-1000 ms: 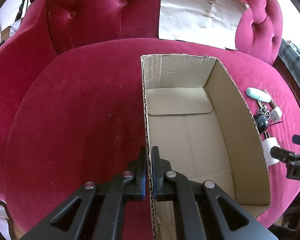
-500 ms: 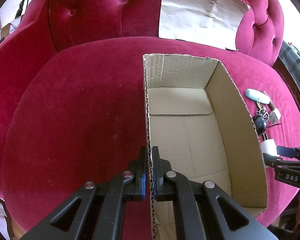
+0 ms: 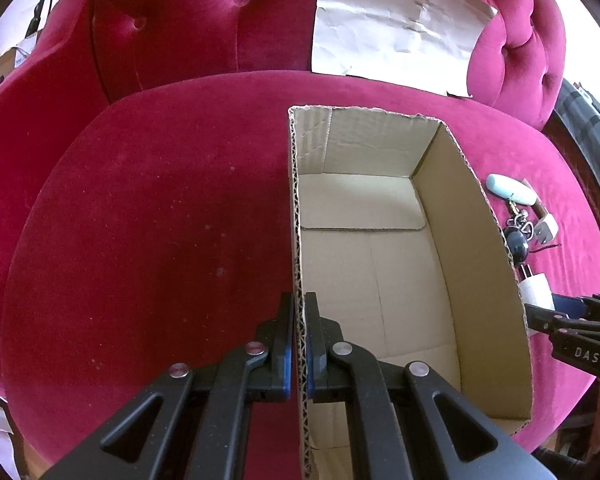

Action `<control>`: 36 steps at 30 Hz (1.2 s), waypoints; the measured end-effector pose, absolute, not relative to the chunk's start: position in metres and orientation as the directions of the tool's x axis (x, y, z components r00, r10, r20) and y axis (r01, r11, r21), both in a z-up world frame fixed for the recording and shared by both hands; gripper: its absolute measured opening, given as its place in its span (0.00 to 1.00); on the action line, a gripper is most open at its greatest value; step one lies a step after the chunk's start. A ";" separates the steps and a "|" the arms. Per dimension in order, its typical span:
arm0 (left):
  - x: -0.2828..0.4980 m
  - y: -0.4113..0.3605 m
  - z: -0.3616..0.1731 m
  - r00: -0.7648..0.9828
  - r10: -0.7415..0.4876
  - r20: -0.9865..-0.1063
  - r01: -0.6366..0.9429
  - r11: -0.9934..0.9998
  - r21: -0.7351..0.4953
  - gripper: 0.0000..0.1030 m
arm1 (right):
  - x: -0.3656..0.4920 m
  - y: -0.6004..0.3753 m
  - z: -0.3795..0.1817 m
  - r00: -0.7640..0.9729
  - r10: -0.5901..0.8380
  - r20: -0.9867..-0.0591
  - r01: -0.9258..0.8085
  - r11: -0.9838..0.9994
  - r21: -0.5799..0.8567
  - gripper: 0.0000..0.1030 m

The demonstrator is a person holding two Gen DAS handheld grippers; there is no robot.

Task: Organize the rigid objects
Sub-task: 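Close the right tool on the large white charger, then carry the large white charger with the right tool over the box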

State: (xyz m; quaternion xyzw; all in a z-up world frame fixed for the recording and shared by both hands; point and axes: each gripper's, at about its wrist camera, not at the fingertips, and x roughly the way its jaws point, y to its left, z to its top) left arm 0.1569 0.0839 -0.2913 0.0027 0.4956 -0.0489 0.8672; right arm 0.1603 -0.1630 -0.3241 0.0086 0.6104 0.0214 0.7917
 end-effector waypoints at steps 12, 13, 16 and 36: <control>0.162 0.080 -0.293 0.492 -0.079 -0.867 0.092 0.995 -0.039 0.04 | 0.159 -0.166 -0.293 0.294 0.048 -0.955 -0.010 0.999 0.047 0.44; 0.162 0.080 -0.293 0.493 -0.076 -0.866 0.094 0.995 -0.034 0.04 | 0.159 -0.167 -0.289 0.301 0.050 -0.952 -0.010 0.999 0.049 0.44; 0.161 0.078 -0.294 0.497 -0.066 -0.865 0.096 0.995 -0.021 0.03 | 0.162 -0.166 -0.277 0.319 0.057 -0.946 -0.015 0.998 0.055 0.44; 0.159 0.077 -0.292 0.500 -0.064 -0.864 0.087 0.996 -0.024 0.03 | 0.167 -0.137 -0.229 0.434 0.145 -0.889 -0.091 0.989 0.116 0.44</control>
